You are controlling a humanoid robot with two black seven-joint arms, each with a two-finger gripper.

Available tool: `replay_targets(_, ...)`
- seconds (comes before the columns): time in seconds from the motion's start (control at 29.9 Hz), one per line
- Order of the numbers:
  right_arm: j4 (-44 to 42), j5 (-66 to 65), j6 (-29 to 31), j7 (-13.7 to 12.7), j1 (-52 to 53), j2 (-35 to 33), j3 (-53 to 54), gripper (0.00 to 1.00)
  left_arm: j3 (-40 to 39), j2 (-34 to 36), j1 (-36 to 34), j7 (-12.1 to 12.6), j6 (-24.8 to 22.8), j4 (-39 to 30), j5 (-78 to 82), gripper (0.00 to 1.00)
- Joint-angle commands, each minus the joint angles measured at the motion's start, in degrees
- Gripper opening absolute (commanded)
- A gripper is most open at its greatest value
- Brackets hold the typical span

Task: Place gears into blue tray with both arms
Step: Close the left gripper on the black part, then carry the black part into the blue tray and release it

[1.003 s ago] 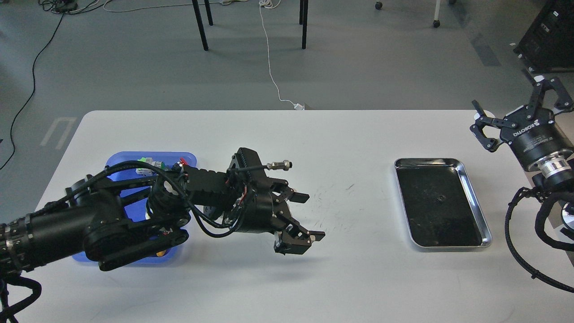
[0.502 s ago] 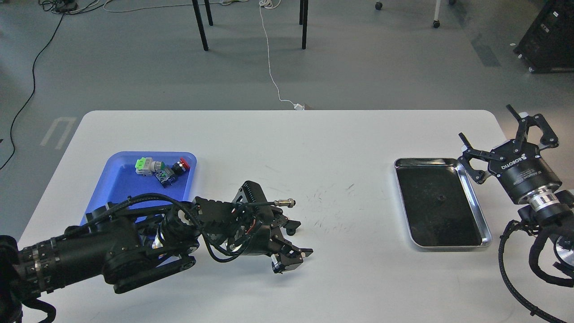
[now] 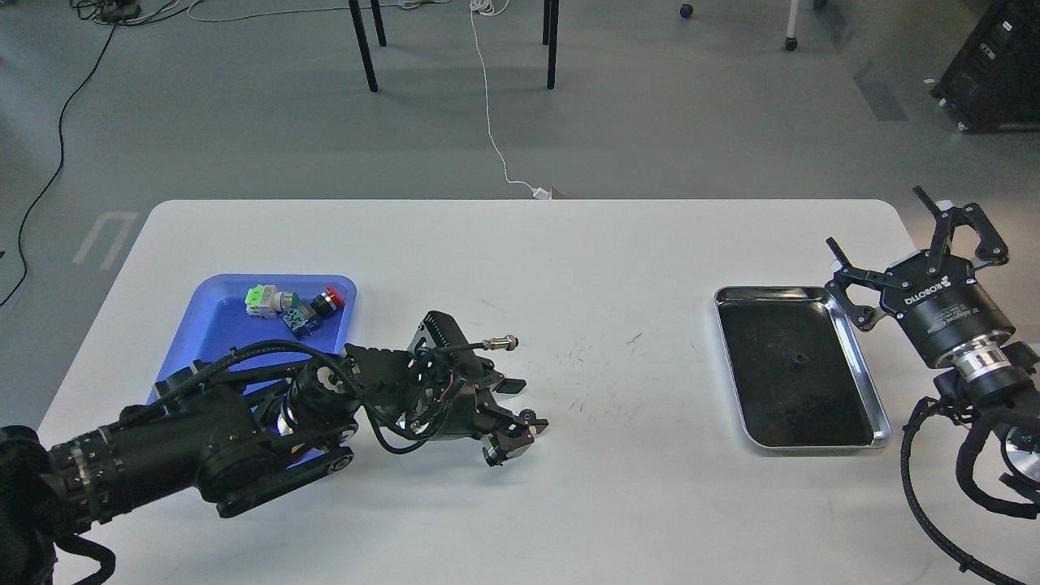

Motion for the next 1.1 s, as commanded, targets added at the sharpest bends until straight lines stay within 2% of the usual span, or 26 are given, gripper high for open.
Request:
replay_targets(0.0, -0.1, -0.1, 0.0, 0.0, 0.0, 0.0, 0.3, 0.98, 0.1, 0.3, 0.0, 0.0, -0.2, 0.1, 0.0, 0.31)
replay_targets(0.23, -0.1, -0.1, 0.0, 0.0, 0.0, 0.0, 0.9, 0.98, 0.1, 0.9, 1.4, 0.2, 0.1, 0.1, 0.0, 0.23)
replay_targets(0.37, -0.1, -0.1, 0.0, 0.0, 0.0, -0.2, 1.0, 0.98, -0.1, 1.5, 1.6, 0.3, 0.1, 0.0, 0.0, 0.12)
replay_targets(0.43, -0.1, -0.2, 0.0, 0.0, 0.0, -0.2, 1.3, 0.98, -1.2, 2.8, 1.5, 0.3, 0.1, -0.7, 0.0, 0.1)
replay_targets(0.57, -0.1, -0.2, 0.0, 0.0, 0.1, -0.2, 1.3, 0.98, -6.2, 7.7, 1.3, 0.1, 0.1, -6.6, 0.0, 0.1)
replay_targets(0.7, -0.2, -0.3, 0.0, 0.0, 0.1, -0.3, 1.6, 0.98, -8.9, 17.2, 1.3, -0.6, 0.2, -11.4, -0.3, 0.11)
replay_targets(0.74, -0.2, -0.3, 0.0, 0.0, 0.1, -0.3, 1.7, 0.98, -8.8, 19.9, 1.3, -1.4, 0.3, -11.4, -2.0, 0.12)
replay_targets(0.87, -0.1, -0.3, 0.0, 0.0, 0.1, -0.6, 2.1, 0.98, -7.9, 30.8, 1.8, -8.3, 4.0, -9.4, -7.5, 0.11)
replay_targets(0.97, -0.2, -0.4, 0.0, 0.0, 0.1, -0.6, 2.3, 0.98, -7.7, 34.1, 3.9, -10.0, 7.5, -3.3, -8.2, 0.11)
replay_targets(1.07, 0.0, -0.4, 0.0, 0.0, 0.1, -0.6, 2.3, 0.98, -7.6, 34.2, 4.7, -11.0, 9.8, 3.5, -8.5, 0.12)
